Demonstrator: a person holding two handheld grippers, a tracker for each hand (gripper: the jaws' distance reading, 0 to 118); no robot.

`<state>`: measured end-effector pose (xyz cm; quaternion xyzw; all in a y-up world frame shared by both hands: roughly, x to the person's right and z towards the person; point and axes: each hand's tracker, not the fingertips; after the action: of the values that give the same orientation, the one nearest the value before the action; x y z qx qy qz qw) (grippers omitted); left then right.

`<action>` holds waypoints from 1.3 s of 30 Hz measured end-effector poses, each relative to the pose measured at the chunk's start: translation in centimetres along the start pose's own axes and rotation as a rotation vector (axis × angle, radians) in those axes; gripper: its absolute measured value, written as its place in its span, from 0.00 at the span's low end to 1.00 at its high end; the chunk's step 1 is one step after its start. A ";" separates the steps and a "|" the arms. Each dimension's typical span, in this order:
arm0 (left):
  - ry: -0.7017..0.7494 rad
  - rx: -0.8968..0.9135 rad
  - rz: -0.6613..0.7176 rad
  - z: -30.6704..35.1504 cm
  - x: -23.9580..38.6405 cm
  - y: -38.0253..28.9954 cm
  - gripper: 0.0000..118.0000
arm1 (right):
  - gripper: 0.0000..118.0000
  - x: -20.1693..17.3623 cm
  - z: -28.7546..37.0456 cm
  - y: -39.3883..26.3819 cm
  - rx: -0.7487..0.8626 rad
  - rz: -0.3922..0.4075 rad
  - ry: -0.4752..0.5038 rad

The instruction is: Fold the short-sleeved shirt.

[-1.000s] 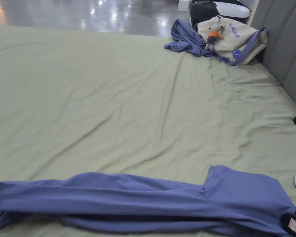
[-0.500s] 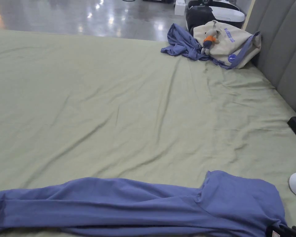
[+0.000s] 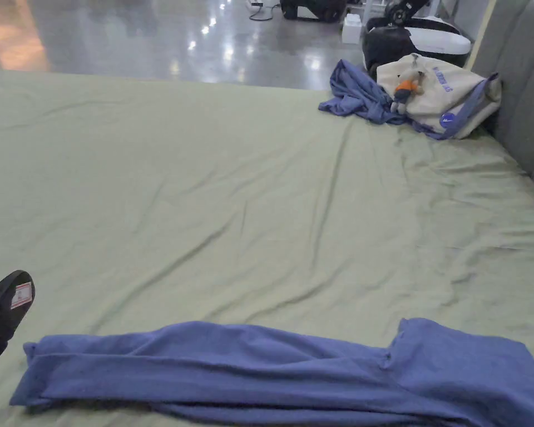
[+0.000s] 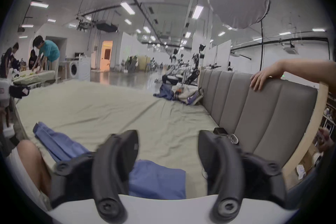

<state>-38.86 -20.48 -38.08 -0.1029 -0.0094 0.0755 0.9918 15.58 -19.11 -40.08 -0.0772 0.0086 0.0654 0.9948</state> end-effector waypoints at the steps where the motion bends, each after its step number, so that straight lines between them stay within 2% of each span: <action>1: -0.029 0.006 0.023 0.2 -0.3 -0.7 0.32 | 0.12 -0.7 0.3 -0.3 0.019 -0.004 -0.035; 2: 0.102 -0.192 -0.434 0.6 -1.1 -0.7 0.00 | 0.02 -1.1 0.4 -1.0 0.025 0.008 -0.084; 3: 0.199 -0.159 -0.432 1.0 -1.1 -1.4 0.00 | 0.02 -1.2 0.3 -1.5 0.012 -0.006 -0.035; 4: 0.146 -0.215 -0.412 0.6 -1.6 -2.0 0.00 | 0.02 -1.2 0.3 -1.8 -0.002 -0.052 0.008; 6: 0.153 -0.227 -0.397 0.7 -2.1 -2.6 0.00 | 0.02 -0.8 -0.1 -2.0 -0.020 -0.101 0.044; 8: 0.170 -0.234 -0.430 0.6 -2.4 -2.4 0.00 | 0.02 -1.2 -0.4 -2.1 -0.024 -0.072 0.024; 16: 0.197 -0.286 -0.479 -0.3 -3.3 -2.8 0.00 | 0.02 -1.0 -0.9 -1.5 -0.026 -0.062 0.060; 17: 0.226 -0.305 -0.508 -0.6 -3.3 -2.9 0.03 | 0.02 -1.1 -0.8 -1.3 -0.027 -0.056 0.061; 18: 0.238 -0.328 -0.533 -1.0 -3.5 -3.0 0.30 | 0.02 -1.1 -0.9 -1.3 -0.030 -0.051 0.062; 19: 0.240 -0.373 -0.530 -1.5 -3.8 -3.0 0.70 | 0.02 -1.0 -0.9 -1.3 -0.034 -0.050 0.067; 20: 0.241 -0.427 -0.517 -1.9 -4.0 -2.7 0.99 | 0.02 -0.9 -1.1 -1.4 -0.041 -0.056 0.074; 22: 0.231 -0.599 -0.465 -3.8 -5.4 -2.9 1.00 | 0.02 -0.6 -1.3 -1.7 -0.062 -0.069 0.077; 25: 0.188 -0.765 -0.278 -6.3 -8.2 -3.8 1.00 | 0.02 -0.3 -1.5 -2.1 -0.089 -0.072 0.087; 26: -0.091 -0.620 0.108 -8.4 -7.5 -5.6 1.00 | 0.02 -0.3 -1.6 -2.3 -0.098 -0.074 0.093; 27: -0.108 -0.623 0.112 -9.1 -7.9 -6.1 1.00 | 0.02 -0.3 -1.7 -2.3 -0.102 -0.073 0.096; 29: -0.052 -0.690 0.094 -10.9 -7.8 -6.4 1.00 | 0.02 -0.5 -1.7 -2.5 -0.110 -0.067 0.100; 38: -0.106 -0.824 0.076 -13.4 -6.3 -7.7 1.00 | 0.02 -0.3 -2.1 -2.7 -0.141 -0.053 0.105; 39: -0.120 -0.834 0.087 -13.3 -6.1 -7.9 0.96 | 0.02 -0.2 -2.2 -2.7 -0.145 -0.055 0.101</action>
<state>-43.25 -31.72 -49.54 -0.4910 -0.0925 0.1128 0.8588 15.69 -22.15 -41.80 -0.1522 0.0518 0.0347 0.9864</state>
